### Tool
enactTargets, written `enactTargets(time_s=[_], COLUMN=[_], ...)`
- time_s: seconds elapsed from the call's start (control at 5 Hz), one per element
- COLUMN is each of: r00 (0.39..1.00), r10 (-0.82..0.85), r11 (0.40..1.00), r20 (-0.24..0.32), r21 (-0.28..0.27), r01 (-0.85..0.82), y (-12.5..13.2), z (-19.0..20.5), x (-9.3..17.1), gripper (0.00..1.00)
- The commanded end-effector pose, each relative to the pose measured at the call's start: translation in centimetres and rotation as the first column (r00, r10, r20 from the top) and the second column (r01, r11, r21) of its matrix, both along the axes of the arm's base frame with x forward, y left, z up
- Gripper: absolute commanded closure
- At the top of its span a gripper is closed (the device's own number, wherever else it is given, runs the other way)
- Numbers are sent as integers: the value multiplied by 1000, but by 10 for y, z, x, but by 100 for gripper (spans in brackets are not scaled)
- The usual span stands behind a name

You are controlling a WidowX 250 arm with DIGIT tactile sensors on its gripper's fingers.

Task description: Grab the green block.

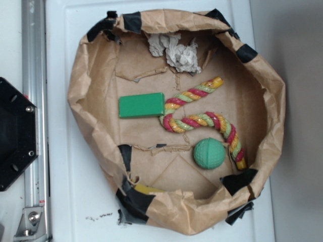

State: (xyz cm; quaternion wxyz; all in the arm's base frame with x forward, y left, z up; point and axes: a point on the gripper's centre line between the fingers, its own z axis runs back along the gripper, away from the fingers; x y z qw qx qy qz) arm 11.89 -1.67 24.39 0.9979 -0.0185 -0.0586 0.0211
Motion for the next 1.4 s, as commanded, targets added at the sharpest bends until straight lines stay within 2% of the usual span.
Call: enactTargets(time_s=[0.0,0.2,0.4,0.6,0.8,1.0,1.2], r00=[1000,992,994,989,998,996,988], r10=[0,-110,-78,-127,-38,-60,-105], r11=[1000,992,993,979,999,997,993], r20=[0,-61,-74,-72,-49,-64,-114], r21=[0,-66,-99,-167,-10,33,38], r01=[0,106,71,114,38,63,110], y=[0,10,25,25,24,27,22], z=[0,-10,-30,-80,-127,-159,-205], x=[0,34,75,102,120,122,119], gripper=[0,0,0,0,0,0,0])
